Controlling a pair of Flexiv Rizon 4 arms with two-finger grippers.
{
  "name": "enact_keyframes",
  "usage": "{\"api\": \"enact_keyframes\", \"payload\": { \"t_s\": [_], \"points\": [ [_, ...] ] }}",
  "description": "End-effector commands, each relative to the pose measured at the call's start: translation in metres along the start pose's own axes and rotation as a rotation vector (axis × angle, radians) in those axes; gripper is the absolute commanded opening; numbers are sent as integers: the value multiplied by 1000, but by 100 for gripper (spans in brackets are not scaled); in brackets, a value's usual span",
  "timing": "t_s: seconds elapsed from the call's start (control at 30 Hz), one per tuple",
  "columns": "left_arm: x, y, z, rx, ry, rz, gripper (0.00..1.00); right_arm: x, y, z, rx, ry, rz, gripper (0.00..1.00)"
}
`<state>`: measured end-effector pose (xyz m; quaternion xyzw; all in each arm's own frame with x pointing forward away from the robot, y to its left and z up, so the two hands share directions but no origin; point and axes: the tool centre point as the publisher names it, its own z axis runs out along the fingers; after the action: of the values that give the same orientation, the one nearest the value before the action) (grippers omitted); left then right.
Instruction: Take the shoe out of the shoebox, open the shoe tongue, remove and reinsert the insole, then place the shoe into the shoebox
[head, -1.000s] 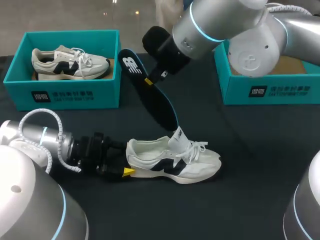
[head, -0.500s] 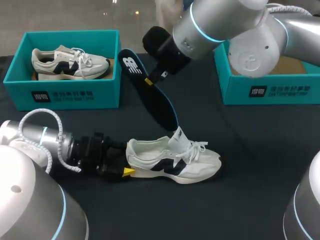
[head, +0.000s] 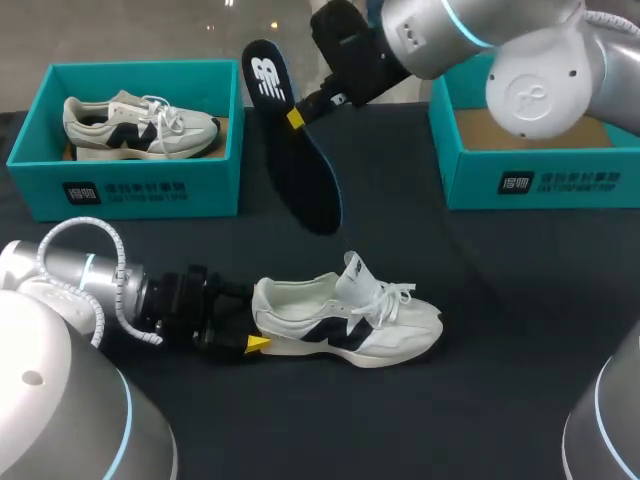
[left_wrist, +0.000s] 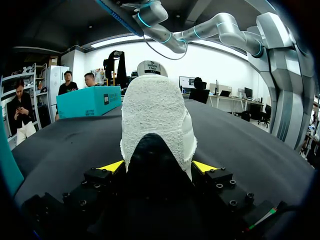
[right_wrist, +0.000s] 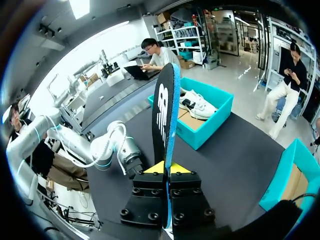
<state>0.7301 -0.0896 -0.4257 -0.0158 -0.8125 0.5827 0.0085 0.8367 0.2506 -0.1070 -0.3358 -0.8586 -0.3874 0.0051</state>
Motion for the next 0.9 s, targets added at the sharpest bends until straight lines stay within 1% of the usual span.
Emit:
{"api": "enact_keyframes", "payload": {
  "t_s": [0.03,0.13,0.2,0.23,0.27,0.37,0.9],
  "points": [
    [0,1,1,-2,1,0,0,2,-2,-18,-36,59,49,0],
    [0,1,1,-2,1,0,0,7,2,-35,-35,97,91,0],
    [0,1,1,-2,1,0,0,9,5,-52,-49,111,88,0],
    [0,1,1,-2,1,0,0,9,5,-56,-55,122,93,0],
    [0,1,1,-2,1,0,0,9,5,-64,-46,142,99,0],
    [0,1,1,-2,1,0,0,6,5,-78,-65,180,66,0],
    [0,1,1,-2,1,0,0,6,5,-78,-65,180,66,0]
  ]
}}
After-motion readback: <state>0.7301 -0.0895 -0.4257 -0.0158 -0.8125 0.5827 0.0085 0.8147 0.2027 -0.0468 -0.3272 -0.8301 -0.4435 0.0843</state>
